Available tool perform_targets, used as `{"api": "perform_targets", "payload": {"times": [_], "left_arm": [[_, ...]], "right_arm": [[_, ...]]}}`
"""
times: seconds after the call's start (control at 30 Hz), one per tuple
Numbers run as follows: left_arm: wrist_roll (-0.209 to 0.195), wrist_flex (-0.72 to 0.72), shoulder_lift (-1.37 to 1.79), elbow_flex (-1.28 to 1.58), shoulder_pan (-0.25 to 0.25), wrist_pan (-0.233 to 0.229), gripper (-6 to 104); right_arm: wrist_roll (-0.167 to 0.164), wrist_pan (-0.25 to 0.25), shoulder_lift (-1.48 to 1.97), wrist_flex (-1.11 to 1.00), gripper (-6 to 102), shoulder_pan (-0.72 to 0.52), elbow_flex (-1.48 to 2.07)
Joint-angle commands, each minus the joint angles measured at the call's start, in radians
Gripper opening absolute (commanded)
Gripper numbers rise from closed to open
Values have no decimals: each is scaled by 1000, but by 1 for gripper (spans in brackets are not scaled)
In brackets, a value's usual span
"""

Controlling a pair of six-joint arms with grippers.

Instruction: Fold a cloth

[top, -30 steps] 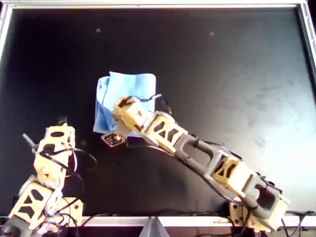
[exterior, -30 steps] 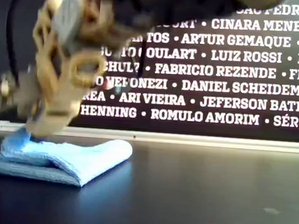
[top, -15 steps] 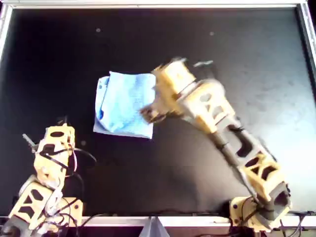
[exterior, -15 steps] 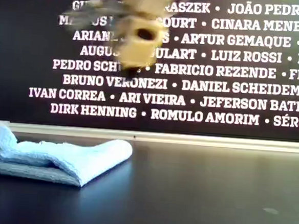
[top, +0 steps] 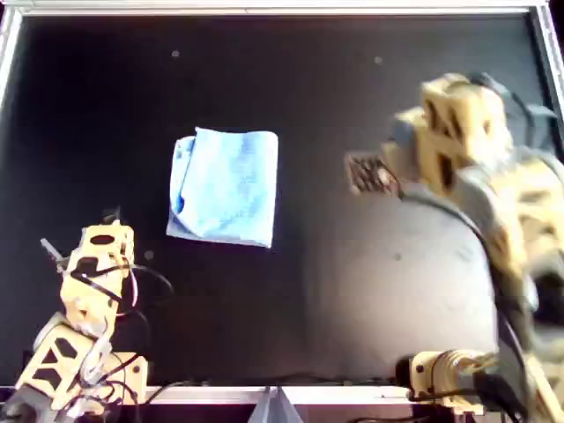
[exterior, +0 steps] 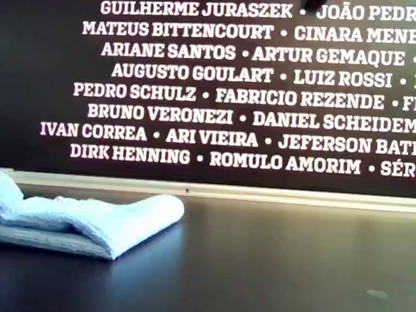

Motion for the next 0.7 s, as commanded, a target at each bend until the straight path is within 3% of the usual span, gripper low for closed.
{"api": "perform_targets", "payload": {"times": [0.0,0.5,0.67], "left_arm": [[5,-18,17,-23,3,5,66],[-12,-21,18,-21,9,3,66],[-11,-21,21,-15,26,5,66]], "right_arm": [[-14,8,456,-55,4,-28,216],[-21,6,1247,-759,5,-264,1445],[-117,6,1342,-977,5,-314,1677]]}}
